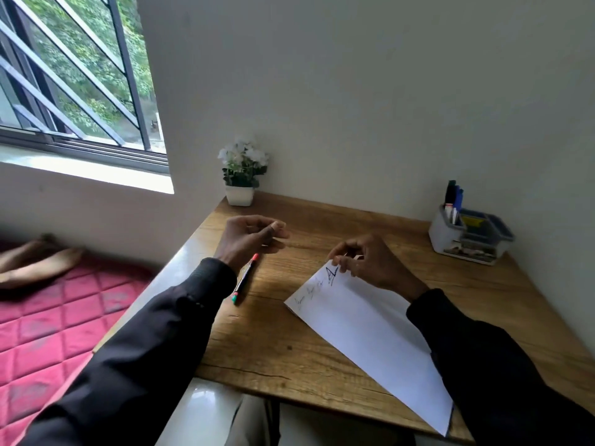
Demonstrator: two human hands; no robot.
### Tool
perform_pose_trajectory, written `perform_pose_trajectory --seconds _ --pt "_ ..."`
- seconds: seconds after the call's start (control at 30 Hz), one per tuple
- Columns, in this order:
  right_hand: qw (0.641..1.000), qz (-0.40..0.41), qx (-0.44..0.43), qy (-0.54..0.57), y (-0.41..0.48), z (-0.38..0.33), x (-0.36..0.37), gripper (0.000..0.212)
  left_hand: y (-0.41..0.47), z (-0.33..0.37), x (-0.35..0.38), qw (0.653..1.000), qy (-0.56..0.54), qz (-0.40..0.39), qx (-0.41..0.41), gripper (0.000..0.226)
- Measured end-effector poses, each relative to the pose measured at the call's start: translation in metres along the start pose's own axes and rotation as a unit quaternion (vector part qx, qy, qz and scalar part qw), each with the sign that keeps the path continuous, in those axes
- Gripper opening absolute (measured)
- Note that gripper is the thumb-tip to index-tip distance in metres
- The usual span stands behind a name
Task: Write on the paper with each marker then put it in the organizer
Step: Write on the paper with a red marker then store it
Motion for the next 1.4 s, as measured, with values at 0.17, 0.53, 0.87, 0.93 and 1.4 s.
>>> perform_pose_trajectory --seconds 0.17,0.53,0.87,0.93,1.4 --pt "0.998 -0.022 -0.028 -0.046 0.007 -0.013 0.007 0.007 0.002 0.003 -0.013 1.0 -0.007 0.017 -0.005 0.021" --pt "0.962 -0.113 -0.209 -0.132 0.035 -0.066 0.093 0.034 -0.004 -0.003 -0.055 0.998 -0.024 0.058 -0.013 0.024" --pt "0.95 -0.123 -0.239 -0.159 0.04 -0.065 0.114 0.027 -0.003 -0.007 -0.058 0.997 -0.03 0.066 -0.023 0.026" --pt "0.951 -0.113 -0.237 -0.163 0.041 -0.06 0.106 0.017 -0.002 -0.009 -0.056 0.997 -0.031 0.061 -0.025 0.024" --pt "0.949 0.09 0.005 0.302 0.007 0.006 -0.011 0.006 0.001 -0.006 0.019 0.997 0.013 -0.082 -0.003 0.027"
Point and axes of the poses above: each hand's wrist, its own y-axis towards the middle knuckle, its own x-axis out of the palm, z = x × y, the point moved 7 cm from there along y, towards the middle knuckle, and after that the axes turned 6 degrees about y, right-handed, at the moved point
